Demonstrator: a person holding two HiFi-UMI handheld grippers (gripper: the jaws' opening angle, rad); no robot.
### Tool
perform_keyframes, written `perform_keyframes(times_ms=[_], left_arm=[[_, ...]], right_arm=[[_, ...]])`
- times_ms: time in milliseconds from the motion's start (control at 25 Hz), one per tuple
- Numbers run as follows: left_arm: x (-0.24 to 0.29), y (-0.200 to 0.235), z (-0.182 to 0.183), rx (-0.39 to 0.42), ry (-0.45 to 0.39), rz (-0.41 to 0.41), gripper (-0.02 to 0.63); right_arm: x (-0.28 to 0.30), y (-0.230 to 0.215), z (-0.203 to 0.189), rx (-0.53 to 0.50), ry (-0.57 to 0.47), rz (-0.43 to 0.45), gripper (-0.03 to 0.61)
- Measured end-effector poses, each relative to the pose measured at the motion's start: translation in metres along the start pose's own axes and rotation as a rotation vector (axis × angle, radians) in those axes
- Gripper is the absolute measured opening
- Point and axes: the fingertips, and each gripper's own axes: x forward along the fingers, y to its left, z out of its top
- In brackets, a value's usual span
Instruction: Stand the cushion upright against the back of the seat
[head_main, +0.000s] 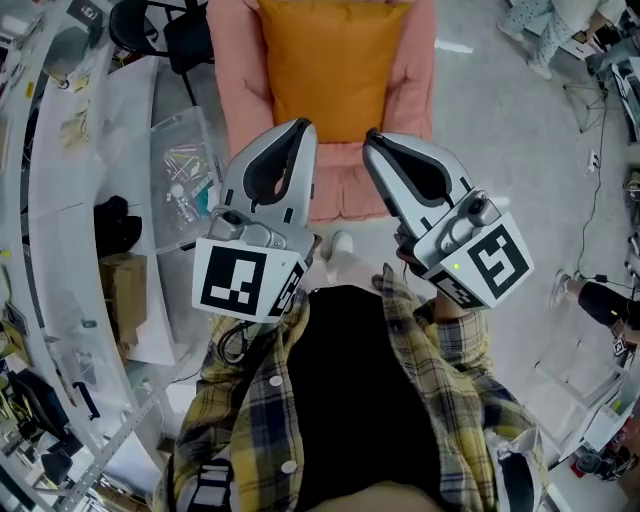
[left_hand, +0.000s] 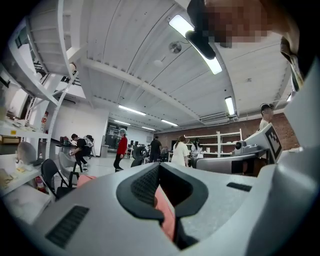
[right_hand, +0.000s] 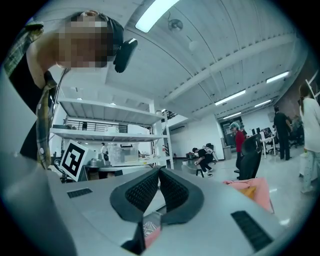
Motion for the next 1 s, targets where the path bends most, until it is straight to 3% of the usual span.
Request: perform_keyframes(times_ms=[1000], left_arm=[[0.001,-0.015,0.003,0.007,0.011,-0.057,0.005]], right_arm=[[0.001,0.002,-0.003,0.052,0.001,0.003,0.020]])
